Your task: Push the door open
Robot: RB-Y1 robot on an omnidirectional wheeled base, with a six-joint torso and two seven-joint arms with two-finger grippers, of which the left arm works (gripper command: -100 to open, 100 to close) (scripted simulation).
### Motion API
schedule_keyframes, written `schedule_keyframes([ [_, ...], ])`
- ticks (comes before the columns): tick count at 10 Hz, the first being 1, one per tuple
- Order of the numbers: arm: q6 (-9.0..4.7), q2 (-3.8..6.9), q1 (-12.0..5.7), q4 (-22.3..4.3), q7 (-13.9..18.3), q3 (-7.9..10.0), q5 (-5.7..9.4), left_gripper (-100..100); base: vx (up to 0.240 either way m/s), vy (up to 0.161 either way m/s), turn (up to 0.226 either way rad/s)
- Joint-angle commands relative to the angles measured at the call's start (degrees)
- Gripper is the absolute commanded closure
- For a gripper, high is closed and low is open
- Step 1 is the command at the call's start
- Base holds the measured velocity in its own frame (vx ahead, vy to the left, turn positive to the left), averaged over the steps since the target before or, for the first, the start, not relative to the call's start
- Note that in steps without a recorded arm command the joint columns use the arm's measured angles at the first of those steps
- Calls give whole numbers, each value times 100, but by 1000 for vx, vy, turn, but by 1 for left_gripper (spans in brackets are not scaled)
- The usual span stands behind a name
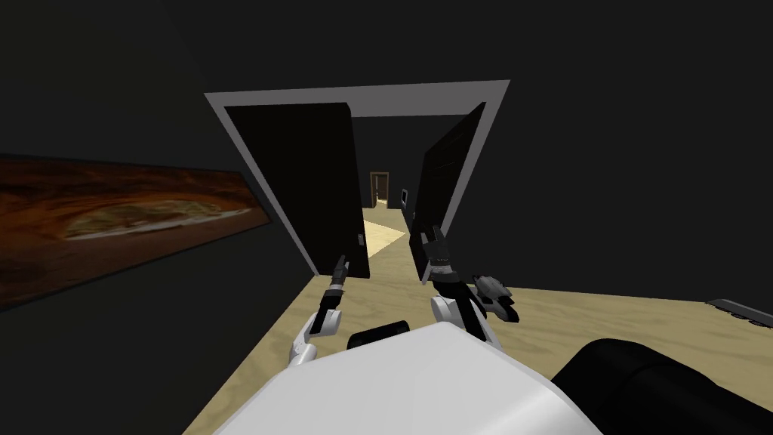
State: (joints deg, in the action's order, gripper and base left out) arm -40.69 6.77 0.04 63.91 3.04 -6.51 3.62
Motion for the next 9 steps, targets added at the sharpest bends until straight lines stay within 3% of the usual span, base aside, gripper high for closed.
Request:
schedule_keyframes([
  [1,-60,2,-77,-244,7,-13,18,-100,87,33,-68],
  [9,-270,13,-462,-1314,48,-61,105,-100,87,29,-55],
])
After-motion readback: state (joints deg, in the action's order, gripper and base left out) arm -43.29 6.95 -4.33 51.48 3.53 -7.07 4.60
